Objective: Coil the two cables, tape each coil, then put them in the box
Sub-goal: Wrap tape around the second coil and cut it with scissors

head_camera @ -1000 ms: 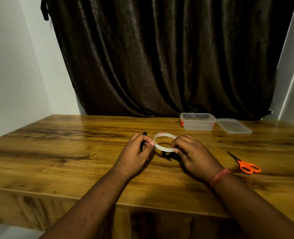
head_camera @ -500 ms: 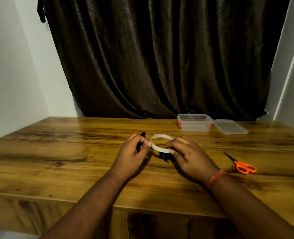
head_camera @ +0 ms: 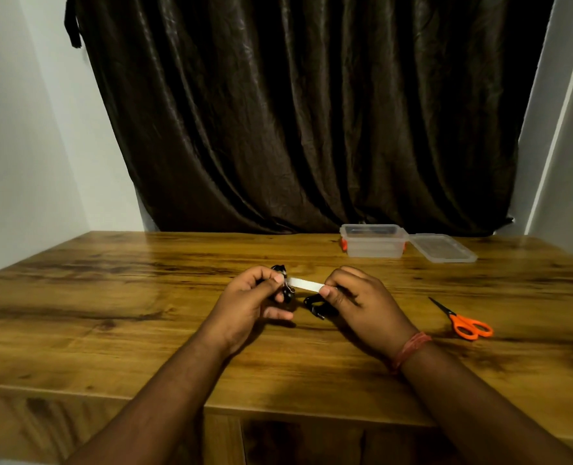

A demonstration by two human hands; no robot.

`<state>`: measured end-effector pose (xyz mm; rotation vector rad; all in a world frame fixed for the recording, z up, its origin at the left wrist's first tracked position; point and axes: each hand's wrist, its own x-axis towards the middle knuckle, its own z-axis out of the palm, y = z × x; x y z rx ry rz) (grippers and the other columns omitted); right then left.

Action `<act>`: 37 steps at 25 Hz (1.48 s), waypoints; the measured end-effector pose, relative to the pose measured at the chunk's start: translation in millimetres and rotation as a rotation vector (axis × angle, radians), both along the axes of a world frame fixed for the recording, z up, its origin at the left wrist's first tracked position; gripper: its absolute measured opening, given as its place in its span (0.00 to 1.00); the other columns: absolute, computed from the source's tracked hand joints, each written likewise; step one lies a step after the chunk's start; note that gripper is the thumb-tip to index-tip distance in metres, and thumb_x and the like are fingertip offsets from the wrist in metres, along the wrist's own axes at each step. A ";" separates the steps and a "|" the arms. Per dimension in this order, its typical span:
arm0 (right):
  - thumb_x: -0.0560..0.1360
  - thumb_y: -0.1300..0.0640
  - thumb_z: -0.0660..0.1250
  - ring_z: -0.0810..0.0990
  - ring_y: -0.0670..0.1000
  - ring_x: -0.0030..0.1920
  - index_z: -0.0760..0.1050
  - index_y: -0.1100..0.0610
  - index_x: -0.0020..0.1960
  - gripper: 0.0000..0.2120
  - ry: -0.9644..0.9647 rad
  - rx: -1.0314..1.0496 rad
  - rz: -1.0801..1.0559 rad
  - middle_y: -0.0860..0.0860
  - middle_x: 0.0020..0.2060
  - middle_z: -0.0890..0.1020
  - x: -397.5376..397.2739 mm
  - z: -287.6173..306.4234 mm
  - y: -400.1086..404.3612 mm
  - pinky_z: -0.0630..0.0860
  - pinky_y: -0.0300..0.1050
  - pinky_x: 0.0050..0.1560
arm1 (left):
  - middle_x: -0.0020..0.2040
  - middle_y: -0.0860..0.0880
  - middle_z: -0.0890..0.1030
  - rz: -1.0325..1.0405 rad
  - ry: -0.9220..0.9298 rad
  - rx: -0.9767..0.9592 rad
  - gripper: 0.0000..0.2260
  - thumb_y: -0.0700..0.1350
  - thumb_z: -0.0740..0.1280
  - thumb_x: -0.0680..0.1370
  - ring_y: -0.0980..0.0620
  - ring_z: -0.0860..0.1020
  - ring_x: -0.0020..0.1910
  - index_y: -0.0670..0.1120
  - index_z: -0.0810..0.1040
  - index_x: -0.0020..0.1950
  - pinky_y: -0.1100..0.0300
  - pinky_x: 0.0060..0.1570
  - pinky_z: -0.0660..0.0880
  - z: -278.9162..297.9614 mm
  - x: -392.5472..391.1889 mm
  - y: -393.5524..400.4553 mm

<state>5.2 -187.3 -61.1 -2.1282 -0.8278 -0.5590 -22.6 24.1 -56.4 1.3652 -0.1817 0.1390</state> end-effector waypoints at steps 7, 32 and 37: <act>0.81 0.53 0.62 0.74 0.44 0.42 0.76 0.55 0.43 0.10 0.071 0.065 0.040 0.46 0.39 0.77 0.7 0.6 -0.7 0.67 0.32 0.37 | 0.46 0.42 0.79 -0.011 0.004 -0.130 0.05 0.37 0.62 0.80 0.50 0.81 0.44 0.39 0.77 0.50 0.53 0.38 0.82 2.7 3.6 8.5; 0.82 0.52 0.56 0.82 0.62 0.48 0.73 0.67 0.47 0.18 0.405 0.370 0.362 0.63 0.44 0.81 -1.5 -2.4 -0.1 0.80 0.56 0.54 | 0.47 0.40 0.80 -0.175 0.009 -0.451 0.05 0.39 0.59 0.81 0.36 0.81 0.56 0.40 0.72 0.51 0.42 0.46 0.81 12.2 -2.9 19.6; 0.78 0.48 0.60 0.83 0.59 0.48 0.72 0.69 0.46 0.21 0.502 0.417 0.438 0.67 0.45 0.80 -2.8 -1.3 -0.1 0.79 0.56 0.56 | 0.44 0.41 0.78 -0.191 -0.003 -0.456 0.07 0.40 0.57 0.81 0.34 0.82 0.55 0.40 0.72 0.45 0.42 0.45 0.81 12.5 -3.0 17.2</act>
